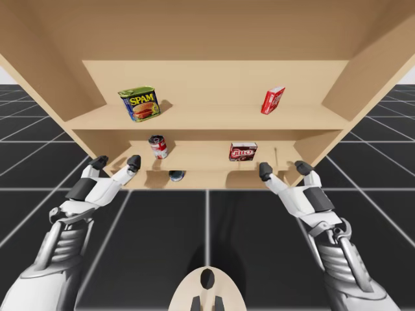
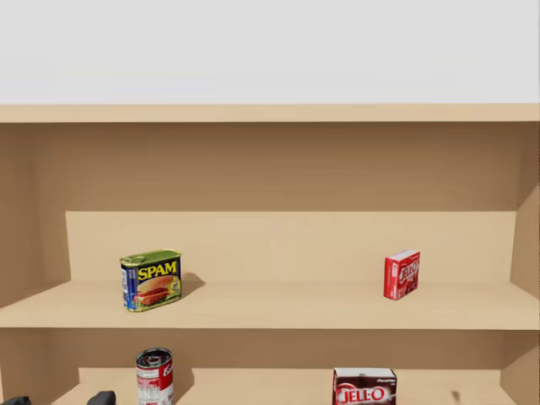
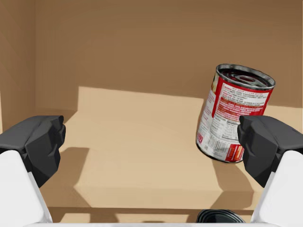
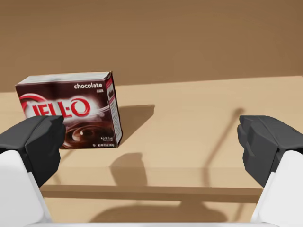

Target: Find the tomato soup can on the shelf and bring it to me.

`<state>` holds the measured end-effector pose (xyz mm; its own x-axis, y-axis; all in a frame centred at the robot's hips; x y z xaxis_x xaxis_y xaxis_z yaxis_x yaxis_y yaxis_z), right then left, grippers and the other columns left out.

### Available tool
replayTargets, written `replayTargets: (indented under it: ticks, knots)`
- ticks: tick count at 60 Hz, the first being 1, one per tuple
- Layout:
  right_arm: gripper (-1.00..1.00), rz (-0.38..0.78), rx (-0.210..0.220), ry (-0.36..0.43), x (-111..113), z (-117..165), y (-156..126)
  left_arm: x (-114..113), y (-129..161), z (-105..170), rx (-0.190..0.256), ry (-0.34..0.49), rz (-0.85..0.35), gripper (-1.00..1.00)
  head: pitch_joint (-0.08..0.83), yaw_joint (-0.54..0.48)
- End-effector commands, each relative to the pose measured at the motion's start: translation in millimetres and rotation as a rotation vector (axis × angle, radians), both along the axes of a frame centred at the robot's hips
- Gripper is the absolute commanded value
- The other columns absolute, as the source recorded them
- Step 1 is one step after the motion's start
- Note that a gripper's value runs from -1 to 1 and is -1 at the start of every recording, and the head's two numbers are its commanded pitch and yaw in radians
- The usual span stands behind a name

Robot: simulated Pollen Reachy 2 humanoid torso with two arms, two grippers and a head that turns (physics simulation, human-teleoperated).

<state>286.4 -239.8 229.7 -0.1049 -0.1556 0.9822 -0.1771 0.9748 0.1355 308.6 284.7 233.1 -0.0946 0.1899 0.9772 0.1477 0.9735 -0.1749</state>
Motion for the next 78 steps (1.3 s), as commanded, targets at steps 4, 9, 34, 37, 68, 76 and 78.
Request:
replayTargets:
  ticks: [4, 9, 34, 37, 68, 76, 78]
  knots:
    - [-1.00, -0.003, 0.013, 0.007, -2, -2, 3, 0, 1, 0, 0.002, 0.001, 0.000, -1.00, -0.014, 0.01]
    - [-1.00, -0.004, 0.008, 0.001, -2, 0, 3, 0, 1, 0, 0.002, -0.001, 0.001, -1.00, 0.004, 0.01]
    - [-1.00, -0.023, -0.016, -0.006, -2, -1, 4, -1, 2, 1, 0.022, -0.017, 0.004, -1.00, 0.270, 0.18]
    - [-1.00, -0.025, -0.019, -0.004, -2, -1, 4, -1, 1, 1, 0.024, -0.019, 0.000, -1.00, 0.302, 0.21]
    - [-1.00, -0.036, -0.022, -0.004, -1, -2, 3, -25, -23, 22, 0.007, -0.009, -0.099, -1.00, 0.395, 0.29]
    - [-1.00, -0.040, -0.022, 0.000, -1, -3, 3, -35, -41, 41, -0.005, 0.029, -0.159, -1.00, 0.392, 0.29]
    - [-1.00, -0.041, -0.022, 0.000, -1, -2, 3, -34, -44, 43, -0.005, 0.037, -0.162, -1.00, 0.392, 0.29]
